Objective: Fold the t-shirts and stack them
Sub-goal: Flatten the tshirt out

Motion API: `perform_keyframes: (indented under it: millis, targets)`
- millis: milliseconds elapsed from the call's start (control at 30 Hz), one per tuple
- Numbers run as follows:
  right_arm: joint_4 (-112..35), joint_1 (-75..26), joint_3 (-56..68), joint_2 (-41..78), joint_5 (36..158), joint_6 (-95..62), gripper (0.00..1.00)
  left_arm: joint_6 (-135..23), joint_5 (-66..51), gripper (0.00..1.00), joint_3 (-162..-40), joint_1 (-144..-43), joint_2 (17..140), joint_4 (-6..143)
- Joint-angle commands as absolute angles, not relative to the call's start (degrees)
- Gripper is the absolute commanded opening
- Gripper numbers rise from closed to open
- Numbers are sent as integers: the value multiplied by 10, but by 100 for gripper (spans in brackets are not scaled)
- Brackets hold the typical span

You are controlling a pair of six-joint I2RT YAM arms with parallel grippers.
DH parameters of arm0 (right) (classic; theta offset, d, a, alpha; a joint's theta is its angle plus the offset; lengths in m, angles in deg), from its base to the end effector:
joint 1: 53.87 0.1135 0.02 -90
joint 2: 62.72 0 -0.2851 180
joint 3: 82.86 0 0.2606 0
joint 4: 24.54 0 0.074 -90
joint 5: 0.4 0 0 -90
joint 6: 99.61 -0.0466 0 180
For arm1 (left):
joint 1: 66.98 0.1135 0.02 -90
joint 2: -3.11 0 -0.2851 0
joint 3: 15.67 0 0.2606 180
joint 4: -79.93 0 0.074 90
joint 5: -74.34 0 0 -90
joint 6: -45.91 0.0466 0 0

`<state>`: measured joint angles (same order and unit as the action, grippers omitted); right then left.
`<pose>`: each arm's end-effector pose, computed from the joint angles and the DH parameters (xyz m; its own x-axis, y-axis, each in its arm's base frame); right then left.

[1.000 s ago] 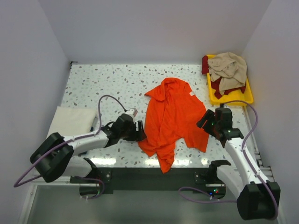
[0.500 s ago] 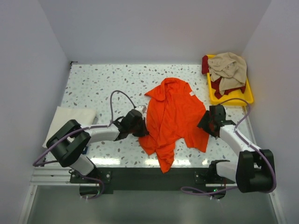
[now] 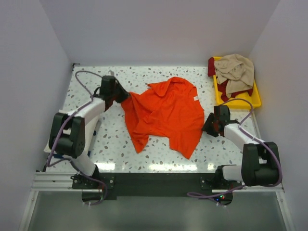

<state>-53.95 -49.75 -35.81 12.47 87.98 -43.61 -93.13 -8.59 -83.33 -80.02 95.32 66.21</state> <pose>0.2411 0.0160 0.1645 -0.7295 0.5079 -0.4582 0.4237 0.8614 0.2803 0.3518 -0.0874 0.2156 -0.6357 -0.6220 -0.4571 -0.2472 0.7250 -0.6429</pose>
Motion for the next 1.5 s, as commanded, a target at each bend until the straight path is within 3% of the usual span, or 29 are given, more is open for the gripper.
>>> perform_keyframes:
  millis: [0, 33, 133, 167, 233, 300, 467, 600, 1033, 1133, 1267, 1467]
  targets:
    - [-516, -497, -336, 132, 911, -426, 43, -921, -78, 0, -1043, -783, 1051, 617]
    - [-514, -497, -333, 135, 912, -425, 43, -904, -60, 0, -1075, -779, 1076, 614]
    - [-508, -497, -325, 146, 927, -427, 46, -863, -34, 22, -1184, -778, 1159, 556]
    - [-504, -498, -322, 148, 927, -427, 47, -855, -30, 38, -1196, -778, 1174, 548]
    - [-505, -498, -322, 142, 934, -427, 48, -849, -55, 59, -1186, -779, 1151, 536]
    - [-502, -498, -330, 125, 947, -432, 49, -844, -87, 65, -1144, -776, 1118, 554]
    - [-485, -486, -364, 79, 994, -461, 49, -840, -169, 66, -1073, -774, 999, 520]
    - [-462, -444, -392, 44, 991, -505, 48, -859, -218, 65, -949, -773, 908, 532]
    - [-404, -365, -379, 144, 914, -534, 44, -872, -180, 63, -788, -768, 808, 545]
    - [-398, -359, -379, 160, 908, -532, 36, -879, -179, 61, -761, -768, 793, 551]
    - [-450, -359, -346, 162, 882, -508, 3, -889, -211, 61, -738, -768, 783, 537]
    - [-615, -378, -269, 77, 760, -411, 0, -898, -194, 56, -720, -768, 797, 553]
